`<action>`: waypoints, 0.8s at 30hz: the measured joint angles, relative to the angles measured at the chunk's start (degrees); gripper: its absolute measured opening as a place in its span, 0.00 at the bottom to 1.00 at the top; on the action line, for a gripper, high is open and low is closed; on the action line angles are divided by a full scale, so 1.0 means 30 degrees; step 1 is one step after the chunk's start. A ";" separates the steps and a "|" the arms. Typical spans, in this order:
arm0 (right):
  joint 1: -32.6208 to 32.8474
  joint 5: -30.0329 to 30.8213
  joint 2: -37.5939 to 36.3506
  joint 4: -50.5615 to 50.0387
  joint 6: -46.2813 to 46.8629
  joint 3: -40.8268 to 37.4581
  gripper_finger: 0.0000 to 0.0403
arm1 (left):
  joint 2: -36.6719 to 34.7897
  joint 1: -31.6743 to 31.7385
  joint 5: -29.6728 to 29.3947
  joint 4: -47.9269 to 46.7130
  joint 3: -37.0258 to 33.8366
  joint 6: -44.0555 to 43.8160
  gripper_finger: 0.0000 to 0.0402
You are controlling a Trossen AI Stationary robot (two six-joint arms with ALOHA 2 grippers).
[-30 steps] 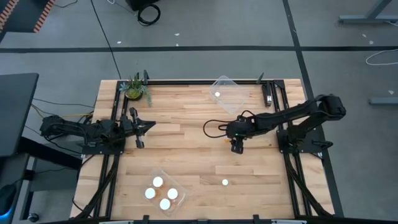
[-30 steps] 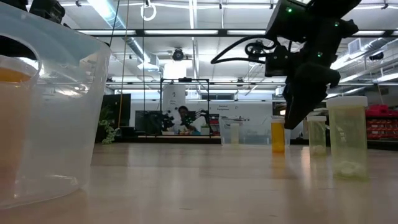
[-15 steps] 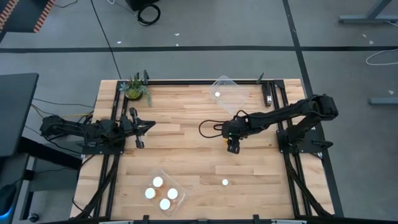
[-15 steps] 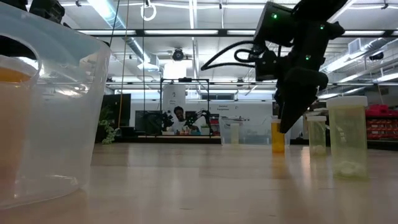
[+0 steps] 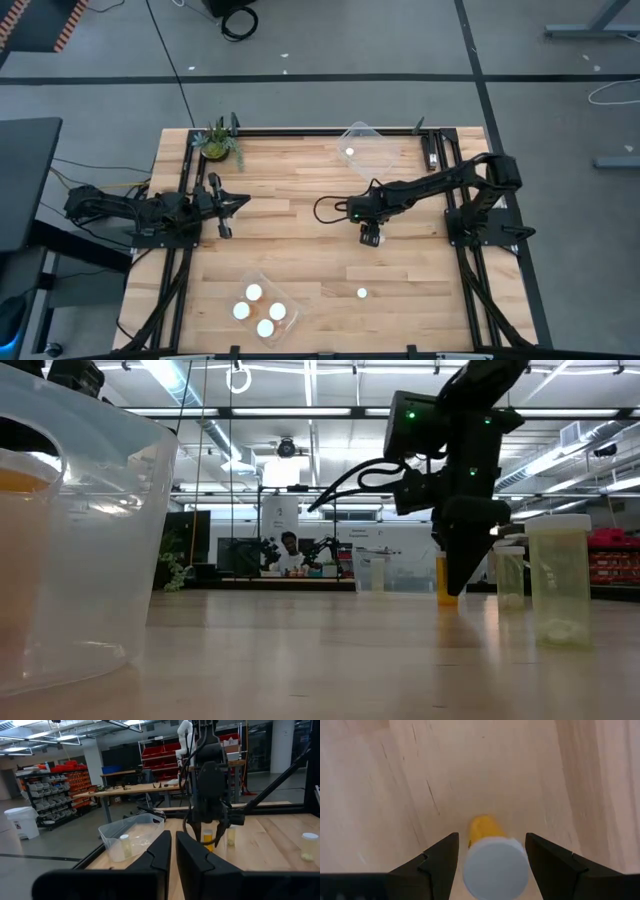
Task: Pick and place medicine bottles into bin by pill shape (circle, oval)
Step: Put the orange tablet bottle into the top transparent bin
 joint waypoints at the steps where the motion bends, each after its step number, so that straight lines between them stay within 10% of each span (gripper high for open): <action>1: 0.0000 0.0000 0.0189 -0.0261 -0.0048 0.0286 0.59 | 0.0000 -0.0002 0.0000 -0.0002 0.0000 0.0000 0.09; 24: -0.0172 -0.0211 0.1018 -0.1916 -0.0350 0.1588 0.37 | 0.0000 0.0000 -0.0002 -0.0007 0.0000 0.0000 0.08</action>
